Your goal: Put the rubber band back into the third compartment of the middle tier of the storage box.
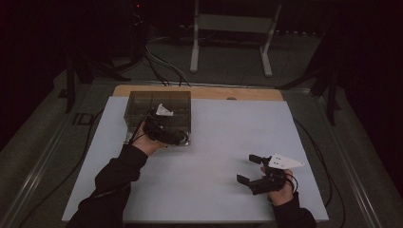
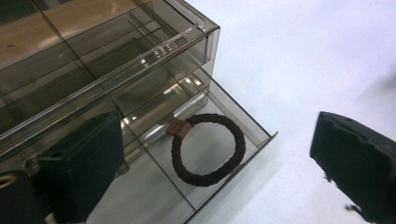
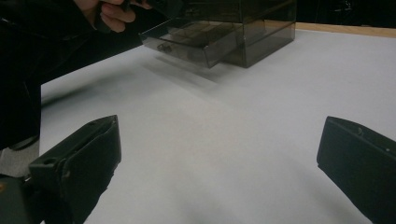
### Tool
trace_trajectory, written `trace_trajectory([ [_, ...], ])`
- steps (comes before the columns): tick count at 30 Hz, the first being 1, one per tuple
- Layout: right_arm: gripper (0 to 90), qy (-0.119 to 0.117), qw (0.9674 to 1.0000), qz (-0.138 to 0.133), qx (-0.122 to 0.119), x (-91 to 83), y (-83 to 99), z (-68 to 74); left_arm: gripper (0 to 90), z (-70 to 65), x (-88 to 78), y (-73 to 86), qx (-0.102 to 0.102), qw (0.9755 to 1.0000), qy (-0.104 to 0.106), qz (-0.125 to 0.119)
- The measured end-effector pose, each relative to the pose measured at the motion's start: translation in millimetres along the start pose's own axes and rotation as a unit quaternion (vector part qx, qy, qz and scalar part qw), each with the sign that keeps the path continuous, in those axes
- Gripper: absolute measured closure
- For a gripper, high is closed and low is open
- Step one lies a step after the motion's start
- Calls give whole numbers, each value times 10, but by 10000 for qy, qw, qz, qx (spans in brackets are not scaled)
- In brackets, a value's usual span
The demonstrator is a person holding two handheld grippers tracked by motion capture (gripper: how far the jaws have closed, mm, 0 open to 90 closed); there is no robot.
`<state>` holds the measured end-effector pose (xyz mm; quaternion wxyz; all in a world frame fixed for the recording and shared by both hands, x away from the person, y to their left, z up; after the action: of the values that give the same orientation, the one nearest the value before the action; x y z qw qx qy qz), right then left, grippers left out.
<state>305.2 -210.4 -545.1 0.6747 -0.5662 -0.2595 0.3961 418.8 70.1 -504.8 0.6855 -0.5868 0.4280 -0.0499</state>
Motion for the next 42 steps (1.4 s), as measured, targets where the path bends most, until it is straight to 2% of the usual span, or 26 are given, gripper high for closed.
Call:
trace_trajectory([
  [1, 0, 0, 10000, 3, 9, 1, 1, -1, 2, -18, -11, 1, -12, 9999, 133, -10],
  [7, 0, -14, 10000, 10, 7, 10, 3, 3, 1, -16, -30, 13, 39, 9999, 69, 77],
  [11, 0, -20, 10000, 6, -3, 13, 0, 5, 1, -27, -51, -10, 36, 9999, 162, 30],
  [16, 0, -28, 10000, 6, -7, 11, 1, 8, 1, -63, -88, -43, 75, 9989, 453, -80],
  [19, 0, -29, 10000, -3, 27, 12, -2, 1, 1, -96, -126, -61, 69, 9972, 716, -209],
  [21, 0, -29, 10000, 1, 15, 14, -1, 1, 1, -108, -146, -61, 25, 9965, 804, -215],
  [23, 0, -34, 10000, -3, 17, 19, 0, 1, 1, -103, -173, -48, 74, 9970, 751, -197],
  [27, 0, -39, 10000, -5, 13, 20, -1, 3, 2, -118, -242, -14, 30, 9963, 851, -121],
  [29, 0, -45, 10000, -3, 40, 24, 0, 2, 1, -117, -280, -2, 101, 9966, 811, -140],
  [42, 0, -90, 10000, 20, 13, 67, -2, 16, 2, -70, -530, 56, 159, 9952, 831, -484],
])
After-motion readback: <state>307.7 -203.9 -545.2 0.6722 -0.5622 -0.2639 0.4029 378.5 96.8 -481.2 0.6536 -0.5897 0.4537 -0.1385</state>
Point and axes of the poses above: each handheld gripper's, and its own axes: x roughly forward along the jaws, y roughly out of its underside, z roughly to its left, the point moved 8 cm from there along x, roughly forward along the jaws, and after that the axes turned 13 degrees about -z, right-handed, at the moved point
